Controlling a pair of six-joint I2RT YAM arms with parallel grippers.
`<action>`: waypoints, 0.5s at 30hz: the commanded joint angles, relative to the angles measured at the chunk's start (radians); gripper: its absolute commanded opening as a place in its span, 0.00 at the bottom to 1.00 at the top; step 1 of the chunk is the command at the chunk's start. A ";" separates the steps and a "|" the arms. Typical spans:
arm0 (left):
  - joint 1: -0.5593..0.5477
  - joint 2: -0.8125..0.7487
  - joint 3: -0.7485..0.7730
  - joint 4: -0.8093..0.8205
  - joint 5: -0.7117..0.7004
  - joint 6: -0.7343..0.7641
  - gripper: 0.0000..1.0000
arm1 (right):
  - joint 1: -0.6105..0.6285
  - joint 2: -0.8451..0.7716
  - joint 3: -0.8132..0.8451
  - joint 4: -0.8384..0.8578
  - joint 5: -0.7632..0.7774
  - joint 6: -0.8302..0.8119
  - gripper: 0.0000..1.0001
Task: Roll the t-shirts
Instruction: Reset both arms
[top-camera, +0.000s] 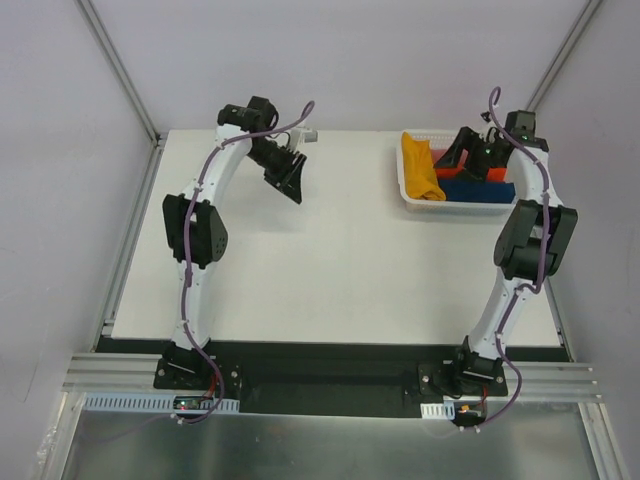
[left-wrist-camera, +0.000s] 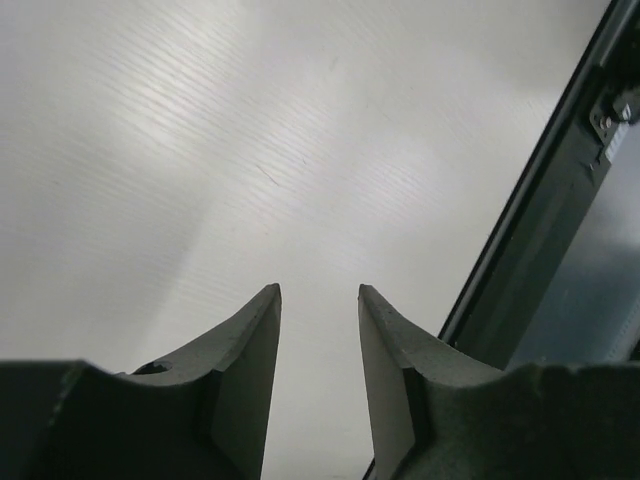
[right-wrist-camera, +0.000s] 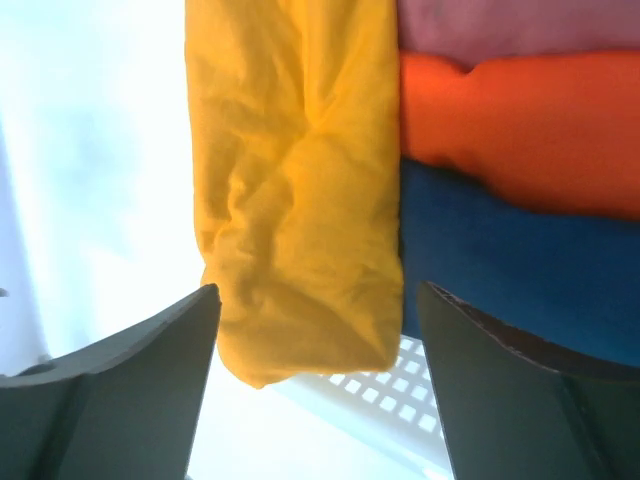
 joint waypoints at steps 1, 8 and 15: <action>0.003 0.018 0.154 -0.031 -0.036 -0.090 0.39 | 0.067 -0.192 0.052 -0.047 0.245 -0.170 0.89; -0.020 -0.087 0.172 0.056 -0.200 -0.163 0.54 | 0.352 -0.429 -0.009 -0.023 0.574 -0.289 0.96; -0.021 -0.201 0.111 0.081 -0.375 -0.193 0.99 | 0.633 -0.607 -0.219 0.077 0.685 -0.319 0.96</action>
